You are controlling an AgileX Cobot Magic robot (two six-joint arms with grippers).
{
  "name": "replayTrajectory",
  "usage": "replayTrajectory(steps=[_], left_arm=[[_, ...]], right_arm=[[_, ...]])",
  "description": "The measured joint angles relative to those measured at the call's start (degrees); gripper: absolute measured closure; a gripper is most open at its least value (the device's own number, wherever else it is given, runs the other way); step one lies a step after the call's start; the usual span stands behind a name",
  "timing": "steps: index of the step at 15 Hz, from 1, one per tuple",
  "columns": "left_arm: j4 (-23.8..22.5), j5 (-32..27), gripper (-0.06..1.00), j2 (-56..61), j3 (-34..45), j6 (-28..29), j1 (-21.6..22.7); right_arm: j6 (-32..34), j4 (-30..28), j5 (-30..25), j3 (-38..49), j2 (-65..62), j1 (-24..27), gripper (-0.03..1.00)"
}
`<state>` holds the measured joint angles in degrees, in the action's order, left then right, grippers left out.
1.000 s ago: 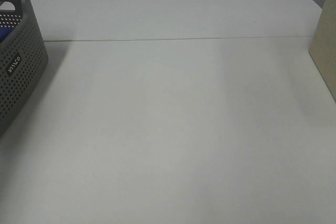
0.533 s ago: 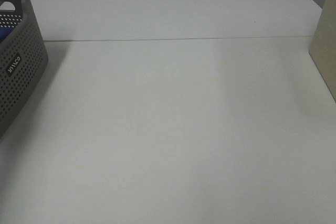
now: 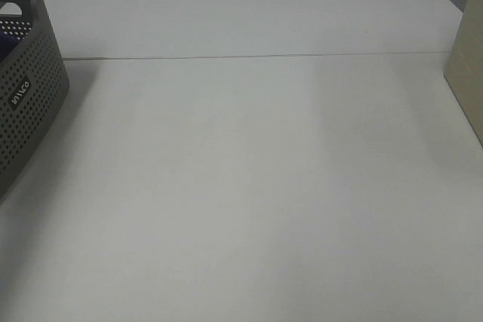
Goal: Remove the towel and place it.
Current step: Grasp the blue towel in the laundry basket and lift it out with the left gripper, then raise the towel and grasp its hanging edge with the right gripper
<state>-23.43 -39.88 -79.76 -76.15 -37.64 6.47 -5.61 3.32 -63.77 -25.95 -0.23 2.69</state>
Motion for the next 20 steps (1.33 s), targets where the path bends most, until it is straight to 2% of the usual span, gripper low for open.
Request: replayTrajectory(steps=[2,3,4,6,10,12,13,15,17,20], left_arm=[[1.32,0.23,0.94,2.58,-0.29,0.00,0.00],[4.41,-0.29,0.94,3.55,-3.55,0.00,-0.74],[5.04,-0.80,0.94,3.55,-4.64,0.00,-1.26],[6.99,-3.32,0.94,3.67,-9.68,0.00,-5.21],[7.16,-8.94,0.94,2.23,-18.11,0.86,-15.64],[6.93,-9.45,0.94,0.40,-20.28,2.12,-19.08],[4.81,-9.97,0.94,-3.15,-22.46,3.15,-24.41],[0.92,-10.43,0.94,-7.56,-26.24,5.73,-30.25],[-3.32,-12.55,0.94,-13.29,-33.35,10.77,-35.29],[-6.13,-16.33,0.94,-20.40,-43.54,18.11,-40.68]], right_arm=[[0.00,0.00,0.00,0.00,0.00,0.00,0.30],[0.00,0.00,0.00,0.00,0.00,0.00,0.30],[0.00,0.00,0.00,0.00,0.00,0.00,0.30],[0.00,0.00,0.00,0.00,0.00,0.00,0.30],[0.00,0.00,0.00,0.00,0.00,0.00,0.30],[0.00,0.00,0.00,0.00,0.00,0.00,0.30],[0.00,0.00,0.00,0.00,0.00,0.00,0.30],[0.00,0.00,0.00,0.00,0.00,0.00,0.30],[0.00,0.00,0.00,0.00,0.00,0.00,0.30],[0.11,0.06,0.06,0.00,1.43,0.00,0.30]])
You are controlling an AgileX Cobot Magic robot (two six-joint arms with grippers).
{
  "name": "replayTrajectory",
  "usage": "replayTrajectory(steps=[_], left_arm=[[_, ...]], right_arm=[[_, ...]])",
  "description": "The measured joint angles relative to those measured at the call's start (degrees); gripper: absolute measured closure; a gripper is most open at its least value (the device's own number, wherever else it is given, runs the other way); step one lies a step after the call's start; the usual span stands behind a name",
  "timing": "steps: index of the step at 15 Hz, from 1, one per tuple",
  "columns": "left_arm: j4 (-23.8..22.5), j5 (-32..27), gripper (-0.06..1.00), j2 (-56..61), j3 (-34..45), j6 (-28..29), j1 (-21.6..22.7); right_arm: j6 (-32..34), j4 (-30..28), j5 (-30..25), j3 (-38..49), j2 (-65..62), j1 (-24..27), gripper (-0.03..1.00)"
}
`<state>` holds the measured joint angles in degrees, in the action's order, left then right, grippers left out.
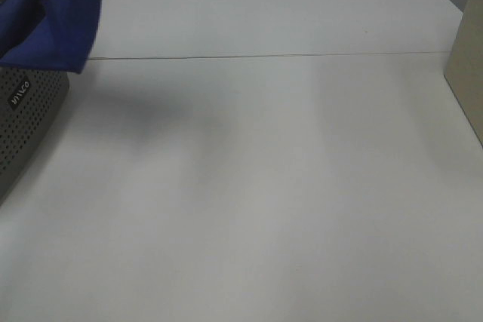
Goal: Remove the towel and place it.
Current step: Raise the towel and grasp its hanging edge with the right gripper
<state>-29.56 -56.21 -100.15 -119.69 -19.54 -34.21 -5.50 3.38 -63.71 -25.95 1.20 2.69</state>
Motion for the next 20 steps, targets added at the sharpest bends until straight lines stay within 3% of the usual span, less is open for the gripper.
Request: replayTrajectory(steps=[3,6,9,12,15,18,20], left_arm=[[-0.86,-2.64,0.94,-6.53,-6.59,1.26,-4.01],[0.11,-3.50,0.94,-10.54,-6.88,1.49,-4.58],[1.38,-5.10,0.94,-12.49,-6.88,2.86,-4.81],[0.63,-11.00,0.94,-14.95,-7.22,4.13,-7.79],[-2.92,-13.52,0.94,-16.33,-7.22,4.93,-8.08],[-4.58,-13.58,0.94,-16.33,-7.22,5.21,-8.02],[-4.53,-13.58,0.94,-16.33,-7.22,5.33,-7.96]], right_arm=[[-0.11,2.64,1.78,-0.52,7.10,0.00,0.30],[-3.95,11.97,17.88,-1.15,15.53,0.00,0.30],[-4.87,19.37,27.56,-1.15,22.57,0.00,0.30],[-6.47,26.81,33.52,-1.15,34.55,0.00,0.30],[-16.96,34.09,36.15,-1.15,44.46,0.00,0.30],[-32.14,47.56,36.33,-1.15,51.28,0.00,0.30],[-46.75,61.54,36.27,-1.15,55.41,0.00,0.30]])
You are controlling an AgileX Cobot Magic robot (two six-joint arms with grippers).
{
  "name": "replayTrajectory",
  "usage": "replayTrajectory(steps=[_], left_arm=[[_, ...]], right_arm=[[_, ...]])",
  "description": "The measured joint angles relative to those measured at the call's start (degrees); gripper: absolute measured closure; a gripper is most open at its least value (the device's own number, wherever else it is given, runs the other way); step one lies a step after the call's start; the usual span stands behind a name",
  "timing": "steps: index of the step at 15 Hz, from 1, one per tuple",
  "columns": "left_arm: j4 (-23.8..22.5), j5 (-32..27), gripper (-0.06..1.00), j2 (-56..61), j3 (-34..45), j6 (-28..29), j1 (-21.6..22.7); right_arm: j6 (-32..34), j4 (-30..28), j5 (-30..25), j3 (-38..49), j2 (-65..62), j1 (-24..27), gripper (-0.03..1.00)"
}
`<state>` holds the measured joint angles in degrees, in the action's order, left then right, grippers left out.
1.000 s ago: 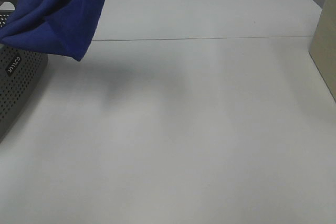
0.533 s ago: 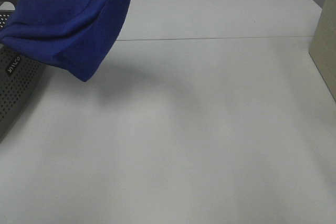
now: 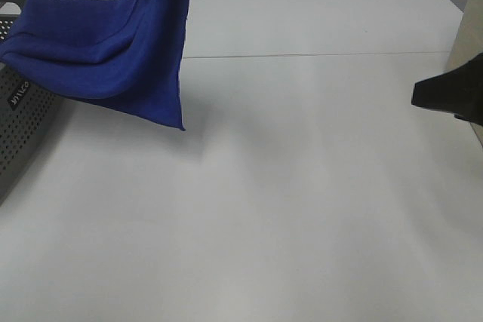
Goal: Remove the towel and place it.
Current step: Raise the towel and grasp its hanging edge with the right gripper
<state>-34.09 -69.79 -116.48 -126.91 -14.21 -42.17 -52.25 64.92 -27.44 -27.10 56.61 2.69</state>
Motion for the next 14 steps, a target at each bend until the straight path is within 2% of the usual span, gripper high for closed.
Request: replayTrajectory(steps=[1,2,3,4,5,7,10,11,13,14], left_arm=[[0.80,-0.11,0.94,-0.11,-0.69,0.46,0.00],[0.97,-0.11,0.94,-0.17,-1.09,0.69,0.00],[1.32,-0.11,0.94,-0.29,-1.89,1.15,0.00],[1.55,-0.17,0.94,-0.34,-2.81,1.55,0.00],[1.83,-0.17,0.94,-0.52,-3.72,1.72,0.00],[2.92,-0.17,0.94,-0.97,-4.98,1.95,0.00],[4.58,-0.17,0.94,-1.49,-4.98,2.12,0.00],[4.70,0.00,0.94,-1.49,-4.98,2.12,0.00],[4.81,0.69,0.94,-1.55,-4.98,2.12,0.00],[4.81,0.97,0.94,-1.55,-4.98,2.12,0.00]], right_arm=[[-18.16,16.21,-2.12,-0.06,4.24,0.00,0.30],[-23.15,19.65,-3.38,-0.06,5.21,0.00,0.30],[-31.74,27.85,-6.36,-0.06,7.45,0.00,0.30],[-39.53,32.14,-9.51,-0.29,10.03,0.00,0.30],[-43.54,33.29,-11.12,-0.86,12.61,-0.11,0.30],[-45.95,34.26,-9.74,-3.15,16.79,-4.41,0.30],[-46.70,34.32,0.46,-10.49,23.66,-18.05,0.30],[-46.70,34.32,1.89,-11.57,24.69,-19.71,0.30],[-46.70,34.32,4.18,-18.68,32.03,-27.22,0.30],[-46.52,34.32,4.58,-20.45,34.03,-28.53,0.30]])
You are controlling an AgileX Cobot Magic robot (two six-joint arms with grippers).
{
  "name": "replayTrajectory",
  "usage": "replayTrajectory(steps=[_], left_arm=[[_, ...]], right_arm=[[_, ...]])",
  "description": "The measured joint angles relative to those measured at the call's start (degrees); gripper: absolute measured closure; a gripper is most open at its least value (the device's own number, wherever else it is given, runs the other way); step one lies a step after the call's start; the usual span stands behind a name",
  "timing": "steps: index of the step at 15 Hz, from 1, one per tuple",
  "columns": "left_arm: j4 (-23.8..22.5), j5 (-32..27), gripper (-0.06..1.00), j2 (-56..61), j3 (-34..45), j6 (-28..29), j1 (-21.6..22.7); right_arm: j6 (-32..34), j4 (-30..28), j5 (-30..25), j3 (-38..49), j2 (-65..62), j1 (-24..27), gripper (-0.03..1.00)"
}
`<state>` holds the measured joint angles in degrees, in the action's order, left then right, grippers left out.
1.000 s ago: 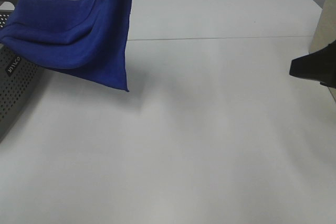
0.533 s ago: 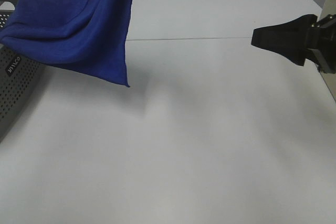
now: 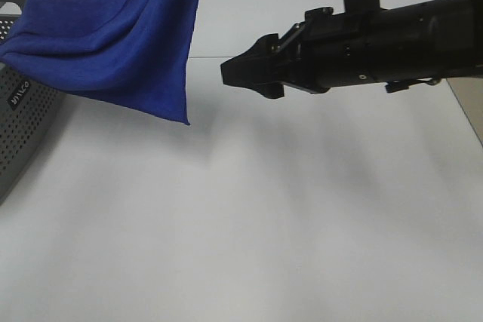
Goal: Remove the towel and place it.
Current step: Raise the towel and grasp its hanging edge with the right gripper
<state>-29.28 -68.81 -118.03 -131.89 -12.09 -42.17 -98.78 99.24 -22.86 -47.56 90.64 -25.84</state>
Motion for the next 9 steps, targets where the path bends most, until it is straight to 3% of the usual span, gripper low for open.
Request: replayTrajectory(steps=[9], left_arm=[[0.63,0.97,0.94,0.00,0.00,1.32,0.00]], right_arm=[[3.09,0.11,6.07,-13.29,15.07,-8.88,0.29]])
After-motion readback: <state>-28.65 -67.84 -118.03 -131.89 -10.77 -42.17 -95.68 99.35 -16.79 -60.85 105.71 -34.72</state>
